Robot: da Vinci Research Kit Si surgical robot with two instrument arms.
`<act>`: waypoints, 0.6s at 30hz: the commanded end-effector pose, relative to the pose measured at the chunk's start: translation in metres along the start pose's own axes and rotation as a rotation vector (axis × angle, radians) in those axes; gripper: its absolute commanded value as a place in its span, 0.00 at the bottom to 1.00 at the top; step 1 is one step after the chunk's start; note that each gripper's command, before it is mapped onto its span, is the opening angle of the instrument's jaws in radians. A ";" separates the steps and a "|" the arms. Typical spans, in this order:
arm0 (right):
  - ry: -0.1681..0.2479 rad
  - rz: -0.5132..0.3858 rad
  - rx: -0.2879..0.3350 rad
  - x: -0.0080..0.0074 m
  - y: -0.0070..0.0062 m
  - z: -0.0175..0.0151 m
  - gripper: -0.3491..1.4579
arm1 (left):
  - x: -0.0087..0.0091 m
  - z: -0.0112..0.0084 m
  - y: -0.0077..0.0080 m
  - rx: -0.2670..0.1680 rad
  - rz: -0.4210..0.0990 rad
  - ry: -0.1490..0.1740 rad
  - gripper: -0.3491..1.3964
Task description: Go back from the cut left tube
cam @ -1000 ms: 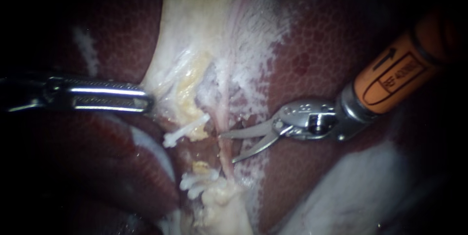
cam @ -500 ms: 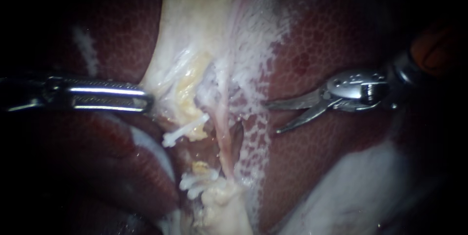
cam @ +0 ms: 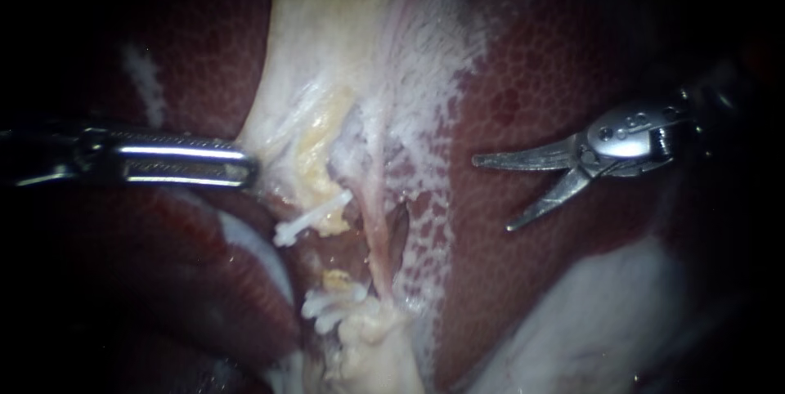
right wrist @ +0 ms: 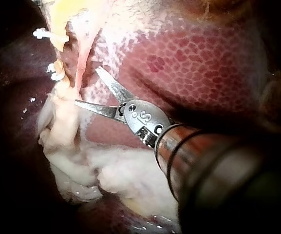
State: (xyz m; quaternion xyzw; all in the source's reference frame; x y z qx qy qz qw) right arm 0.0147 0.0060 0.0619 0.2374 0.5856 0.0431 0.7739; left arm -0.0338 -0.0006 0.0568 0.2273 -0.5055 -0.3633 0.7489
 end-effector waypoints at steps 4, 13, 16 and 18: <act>-0.004 -0.014 -0.011 0.0003 0.0000 -0.0002 0.63 | -0.0001 0.0003 0.0000 -0.003 -0.001 0.000 0.00; -0.005 -0.032 -0.050 0.0012 0.0001 -0.0018 0.70 | -0.0001 0.0014 0.0001 -0.009 -0.001 0.001 0.00; -0.006 -0.038 -0.061 0.0012 0.0001 -0.0022 0.72 | 0.0001 0.0022 0.0003 -0.011 0.001 -0.006 0.00; -0.007 -0.037 -0.064 0.0012 0.0001 -0.0023 0.73 | 0.0005 0.0030 0.0005 -0.016 0.003 -0.007 0.00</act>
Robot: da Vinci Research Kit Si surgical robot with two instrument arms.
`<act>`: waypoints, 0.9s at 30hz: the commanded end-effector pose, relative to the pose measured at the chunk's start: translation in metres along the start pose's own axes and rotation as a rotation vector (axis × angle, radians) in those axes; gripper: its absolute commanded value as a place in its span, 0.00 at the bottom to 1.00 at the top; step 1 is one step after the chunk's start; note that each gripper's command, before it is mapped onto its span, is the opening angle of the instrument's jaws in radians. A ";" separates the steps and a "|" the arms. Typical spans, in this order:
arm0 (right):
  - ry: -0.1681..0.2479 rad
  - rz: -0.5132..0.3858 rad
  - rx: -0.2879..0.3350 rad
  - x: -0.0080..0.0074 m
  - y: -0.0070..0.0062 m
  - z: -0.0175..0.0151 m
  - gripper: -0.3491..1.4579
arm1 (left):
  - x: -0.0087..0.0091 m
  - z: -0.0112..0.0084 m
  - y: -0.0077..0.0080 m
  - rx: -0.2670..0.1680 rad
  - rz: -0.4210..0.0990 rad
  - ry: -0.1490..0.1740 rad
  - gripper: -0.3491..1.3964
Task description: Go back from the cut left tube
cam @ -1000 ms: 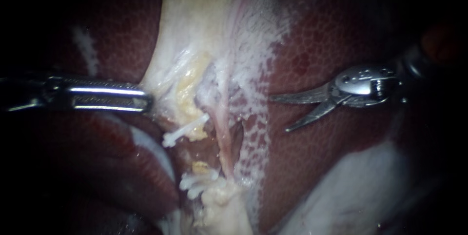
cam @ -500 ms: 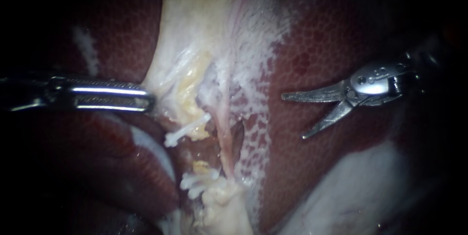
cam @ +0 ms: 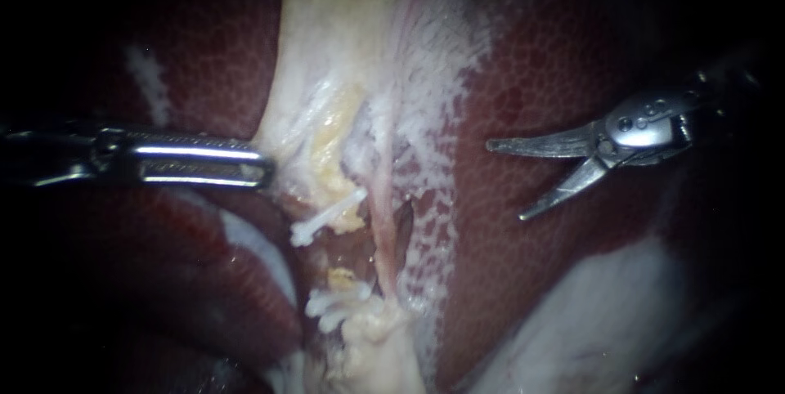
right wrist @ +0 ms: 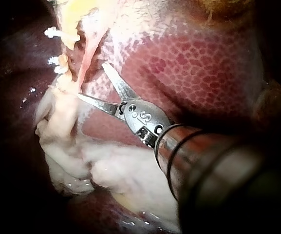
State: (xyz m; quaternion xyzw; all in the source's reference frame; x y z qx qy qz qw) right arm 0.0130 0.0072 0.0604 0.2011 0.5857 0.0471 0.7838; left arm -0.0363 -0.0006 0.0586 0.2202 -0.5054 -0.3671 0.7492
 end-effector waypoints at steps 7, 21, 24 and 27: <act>0.005 0.001 -0.001 0.0000 0.0000 0.0001 0.74 | 0.0009 0.0034 0.0007 -0.003 0.007 -0.002 0.00; 0.015 -0.002 -0.008 0.0003 0.0001 0.0007 0.76 | 0.0007 0.0040 0.0004 0.003 0.006 -0.016 0.00; 0.015 -0.002 -0.009 0.0003 0.0001 0.0008 0.76 | 0.0007 0.0040 0.0004 0.003 0.006 -0.016 0.00; 0.015 -0.002 -0.009 0.0003 0.0001 0.0008 0.77 | 0.0006 0.0041 0.0003 0.005 0.006 -0.016 0.00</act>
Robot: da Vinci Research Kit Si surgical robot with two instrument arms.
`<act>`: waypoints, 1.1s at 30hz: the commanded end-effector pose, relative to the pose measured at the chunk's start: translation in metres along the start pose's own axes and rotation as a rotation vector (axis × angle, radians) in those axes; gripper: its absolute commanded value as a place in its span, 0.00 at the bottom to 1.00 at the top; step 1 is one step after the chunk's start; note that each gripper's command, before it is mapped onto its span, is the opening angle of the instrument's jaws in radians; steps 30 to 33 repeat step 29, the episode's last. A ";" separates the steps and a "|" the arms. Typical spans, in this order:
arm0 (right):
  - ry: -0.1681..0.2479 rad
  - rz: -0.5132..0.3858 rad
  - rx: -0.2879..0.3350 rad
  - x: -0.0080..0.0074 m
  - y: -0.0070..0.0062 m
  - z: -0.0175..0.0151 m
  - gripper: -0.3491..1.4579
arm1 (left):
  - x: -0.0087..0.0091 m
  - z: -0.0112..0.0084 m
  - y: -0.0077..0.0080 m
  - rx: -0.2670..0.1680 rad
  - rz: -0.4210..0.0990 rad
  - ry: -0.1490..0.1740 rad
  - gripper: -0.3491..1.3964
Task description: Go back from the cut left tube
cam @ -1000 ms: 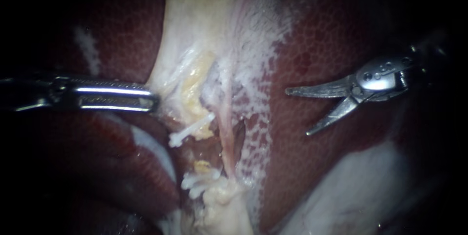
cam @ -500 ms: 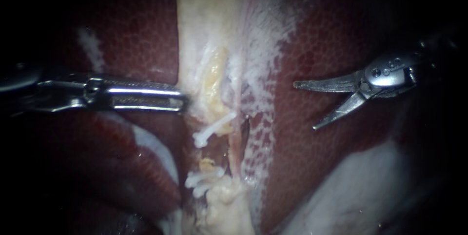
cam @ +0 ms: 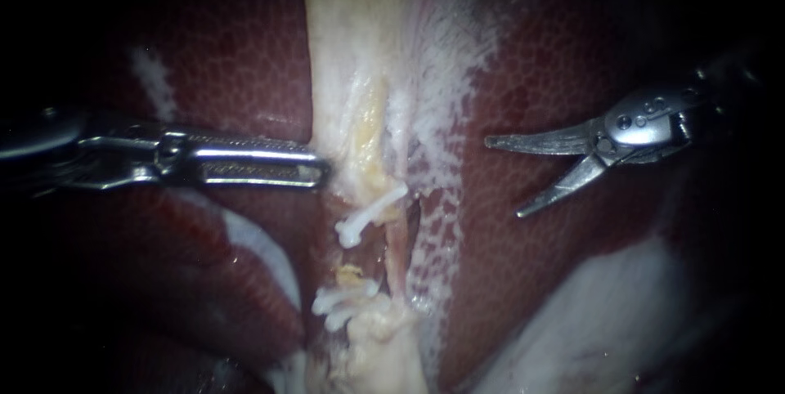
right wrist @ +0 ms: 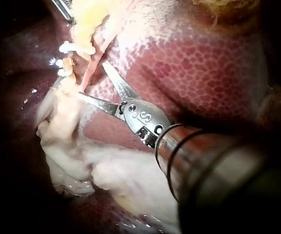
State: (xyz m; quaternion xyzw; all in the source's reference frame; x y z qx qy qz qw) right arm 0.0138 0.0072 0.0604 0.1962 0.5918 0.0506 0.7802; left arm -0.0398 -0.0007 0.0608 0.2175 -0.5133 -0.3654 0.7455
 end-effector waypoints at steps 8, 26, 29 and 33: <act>-0.001 -0.007 -0.002 -0.0001 -0.0002 0.0005 0.85 | 0.0000 0.0002 -0.0002 0.005 0.000 0.002 0.00; -0.001 -0.009 -0.003 0.0000 -0.0007 0.0006 0.86 | 0.0001 0.0004 -0.0003 0.011 0.001 0.003 0.00; -0.001 -0.009 -0.003 0.0000 -0.0007 0.0006 0.86 | 0.0001 0.0004 -0.0004 0.011 0.001 0.003 0.00; -0.001 -0.009 -0.003 0.0000 -0.0007 0.0006 0.86 | 0.0001 0.0004 -0.0004 0.011 0.001 0.003 0.00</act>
